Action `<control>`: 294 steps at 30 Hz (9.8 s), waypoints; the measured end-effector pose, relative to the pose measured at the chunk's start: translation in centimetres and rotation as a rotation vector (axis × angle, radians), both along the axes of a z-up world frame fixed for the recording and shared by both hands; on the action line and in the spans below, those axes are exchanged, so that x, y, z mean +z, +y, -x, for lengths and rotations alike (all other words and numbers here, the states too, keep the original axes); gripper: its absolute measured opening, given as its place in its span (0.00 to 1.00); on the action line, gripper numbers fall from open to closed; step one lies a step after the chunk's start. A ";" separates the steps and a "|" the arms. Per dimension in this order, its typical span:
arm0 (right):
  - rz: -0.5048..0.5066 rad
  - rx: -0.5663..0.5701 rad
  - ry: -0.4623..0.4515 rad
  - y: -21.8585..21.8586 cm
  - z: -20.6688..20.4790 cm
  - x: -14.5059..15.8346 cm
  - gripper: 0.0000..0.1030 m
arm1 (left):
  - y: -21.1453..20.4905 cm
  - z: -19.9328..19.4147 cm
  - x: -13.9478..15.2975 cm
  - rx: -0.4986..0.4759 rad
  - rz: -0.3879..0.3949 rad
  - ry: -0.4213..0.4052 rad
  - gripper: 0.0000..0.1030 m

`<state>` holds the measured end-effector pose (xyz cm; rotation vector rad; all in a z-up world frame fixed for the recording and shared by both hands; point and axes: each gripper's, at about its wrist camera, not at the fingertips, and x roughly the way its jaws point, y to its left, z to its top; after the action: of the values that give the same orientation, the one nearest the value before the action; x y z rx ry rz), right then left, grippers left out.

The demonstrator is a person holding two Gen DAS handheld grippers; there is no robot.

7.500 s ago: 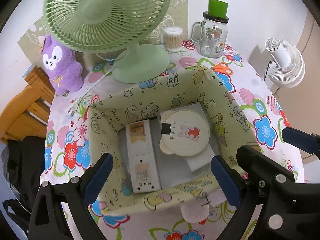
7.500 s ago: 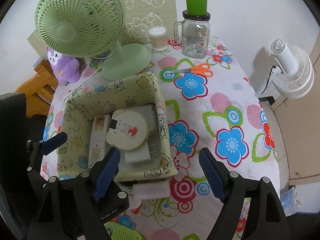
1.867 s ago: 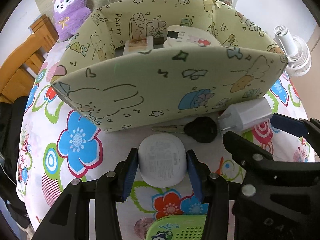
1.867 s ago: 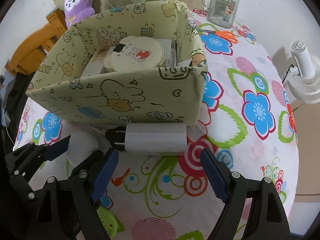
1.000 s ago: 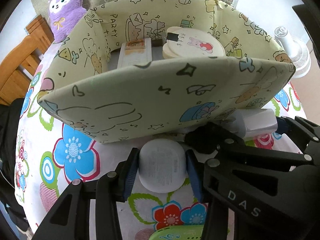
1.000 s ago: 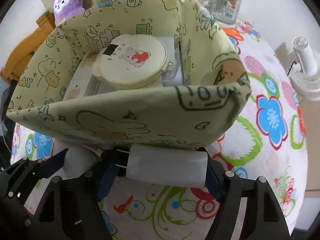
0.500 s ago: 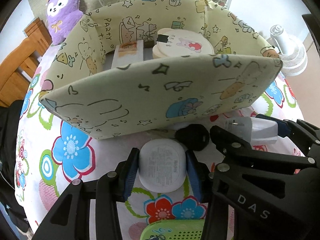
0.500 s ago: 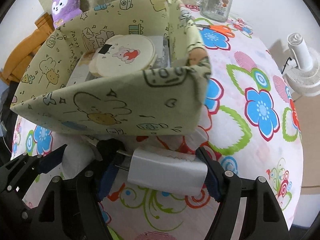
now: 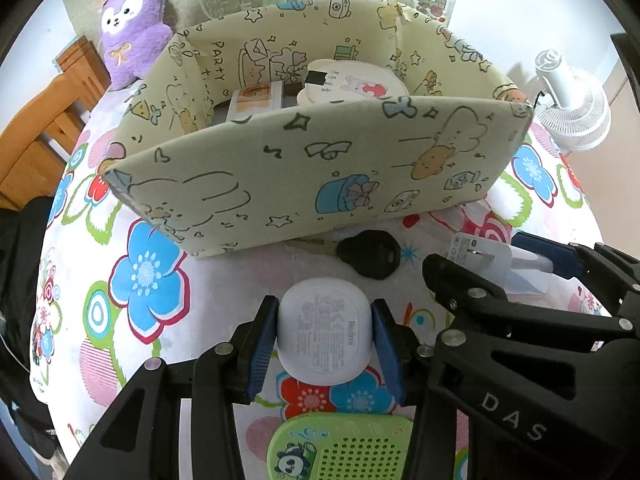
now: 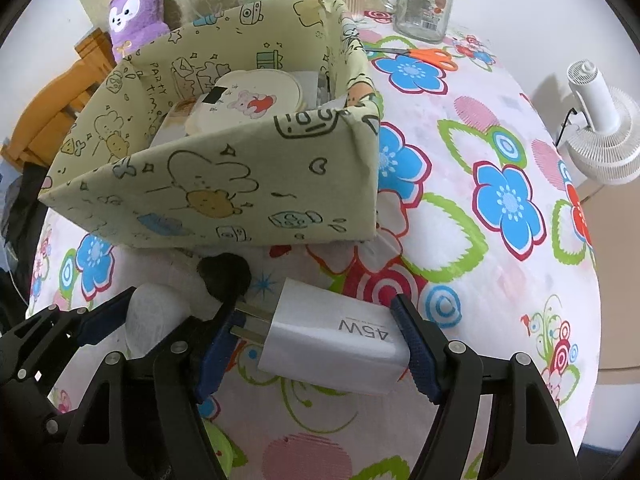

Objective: Organize rigid objects
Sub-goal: 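Lift the earbud case with the left tool while the right tool lifts the charger, then carry the earbud case and charger over the box with both tools, then open the left tool to drop the earbud case while the right tool releases the charger, then withdraw both tools from the box toward the green panda card case, then grasp the green panda card case with the left tool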

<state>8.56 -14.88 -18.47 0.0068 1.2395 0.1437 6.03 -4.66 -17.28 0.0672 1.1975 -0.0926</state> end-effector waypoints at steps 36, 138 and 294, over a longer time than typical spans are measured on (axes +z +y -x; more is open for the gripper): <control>-0.020 -0.016 -0.095 -0.6 3.1 8.7 0.74 | -0.3 2.3 8.0 -0.012 -0.009 -0.101 0.46; 0.009 0.134 -0.102 4.9 -11.7 7.3 0.74 | 3.3 -11.8 5.0 0.018 0.064 -0.028 0.47; -0.076 0.187 -0.008 0.3 6.1 0.2 0.91 | 1.8 6.2 -1.8 -0.018 0.060 0.044 1.00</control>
<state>2.42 -14.57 -18.26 -0.0442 1.2247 0.3528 -0.15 -2.87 -19.04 0.0232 1.2378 -0.1461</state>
